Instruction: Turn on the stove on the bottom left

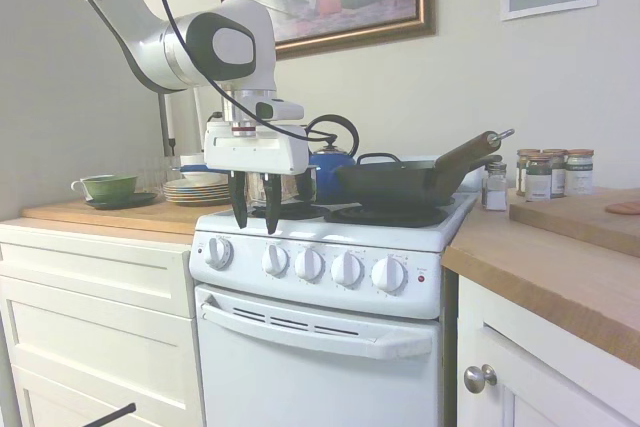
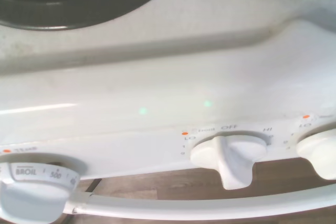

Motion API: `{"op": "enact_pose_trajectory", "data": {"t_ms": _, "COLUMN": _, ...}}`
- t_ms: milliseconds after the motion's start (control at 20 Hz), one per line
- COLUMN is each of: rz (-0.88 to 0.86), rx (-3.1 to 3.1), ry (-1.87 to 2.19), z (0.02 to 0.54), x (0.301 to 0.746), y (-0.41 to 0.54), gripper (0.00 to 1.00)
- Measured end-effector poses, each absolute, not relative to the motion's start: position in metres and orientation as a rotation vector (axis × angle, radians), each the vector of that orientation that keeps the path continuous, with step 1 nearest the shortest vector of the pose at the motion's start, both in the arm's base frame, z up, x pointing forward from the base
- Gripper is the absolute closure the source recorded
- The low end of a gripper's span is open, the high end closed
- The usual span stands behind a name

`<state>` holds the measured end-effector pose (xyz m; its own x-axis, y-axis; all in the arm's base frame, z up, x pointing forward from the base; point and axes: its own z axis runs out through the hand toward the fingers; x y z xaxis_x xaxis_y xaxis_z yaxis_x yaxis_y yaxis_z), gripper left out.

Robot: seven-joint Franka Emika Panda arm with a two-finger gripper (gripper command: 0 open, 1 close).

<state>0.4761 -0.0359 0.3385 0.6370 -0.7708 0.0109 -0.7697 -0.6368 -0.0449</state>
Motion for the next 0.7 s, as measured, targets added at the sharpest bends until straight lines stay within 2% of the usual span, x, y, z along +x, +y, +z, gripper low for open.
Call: {"op": "enact_pose_trajectory", "data": {"t_ms": 700, "rz": -0.057, "rx": -2.810, "ry": 1.329, "z": 0.3334, "x": 0.4789, "y": -0.0410, "gripper": 1.00}}
